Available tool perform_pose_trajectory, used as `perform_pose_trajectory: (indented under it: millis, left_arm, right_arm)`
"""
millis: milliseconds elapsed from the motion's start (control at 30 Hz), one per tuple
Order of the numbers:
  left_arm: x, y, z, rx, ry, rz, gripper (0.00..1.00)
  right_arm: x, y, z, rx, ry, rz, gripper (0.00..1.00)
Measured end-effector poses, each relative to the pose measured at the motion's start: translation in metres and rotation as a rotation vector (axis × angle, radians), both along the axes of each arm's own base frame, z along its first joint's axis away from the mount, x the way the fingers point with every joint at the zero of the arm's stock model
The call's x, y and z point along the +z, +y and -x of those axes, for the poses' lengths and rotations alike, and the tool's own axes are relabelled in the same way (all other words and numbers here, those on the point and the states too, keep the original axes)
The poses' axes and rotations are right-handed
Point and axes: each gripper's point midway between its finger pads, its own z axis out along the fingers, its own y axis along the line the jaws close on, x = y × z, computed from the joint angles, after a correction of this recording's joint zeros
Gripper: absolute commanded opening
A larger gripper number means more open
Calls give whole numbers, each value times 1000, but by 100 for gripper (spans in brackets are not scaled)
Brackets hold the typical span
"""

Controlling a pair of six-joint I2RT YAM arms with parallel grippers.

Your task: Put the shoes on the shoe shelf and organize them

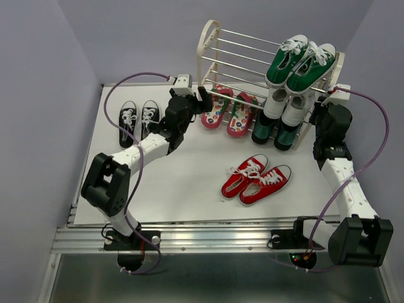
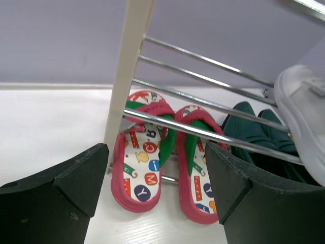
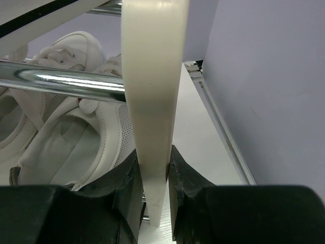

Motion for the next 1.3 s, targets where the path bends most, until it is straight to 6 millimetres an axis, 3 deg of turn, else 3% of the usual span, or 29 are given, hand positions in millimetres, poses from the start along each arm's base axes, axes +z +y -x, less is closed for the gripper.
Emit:
perform_pose_trajectory:
  millis: [167, 333, 567, 633, 667, 733, 767, 833, 867, 900, 1100, 1300]
  left_arm:
    - [39, 28, -10, 39, -77, 1, 88]
    - [69, 43, -48, 42, -151, -30, 89]
    - [55, 14, -67, -58, -156, -115, 89]
    - [51, 10, -75, -55, -153, -132, 83]
    - [50, 8, -80, -52, -154, -139, 67]
    - [51, 8, -90, -29, -159, -154, 46]
    - [52, 7, -95, -22, -160, -155, 28]
    - [53, 6, -101, -15, -161, -160, 12]
    - [52, 5, -103, -17, -166, -179, 12]
    - [50, 5, -103, -15, -170, -206, 1]
    - [49, 8, -95, 45, -176, -217, 0]
    - [48, 29, -56, 97, -152, -222, 0]
  right_arm:
    - [0, 3, -1, 28, 2, 7, 1]
    - [0, 4, -1, 40, 3, 12, 1]
    - [0, 5, -2, 49, 4, 14, 1]
    - [0, 5, -2, 53, 4, 13, 1]
    - [0, 5, -2, 54, 4, 13, 1]
    - [0, 6, -2, 58, 4, 13, 1]
    - [0, 7, -2, 63, 3, 13, 1]
    - [0, 8, -2, 72, 3, 12, 1]
    - [0, 8, -2, 77, 3, 13, 1]
    - [0, 9, -3, 84, 4, 17, 1]
    - [-1, 10, -3, 91, 5, 18, 1]
    - [0, 13, -11, 123, 11, 21, 1]
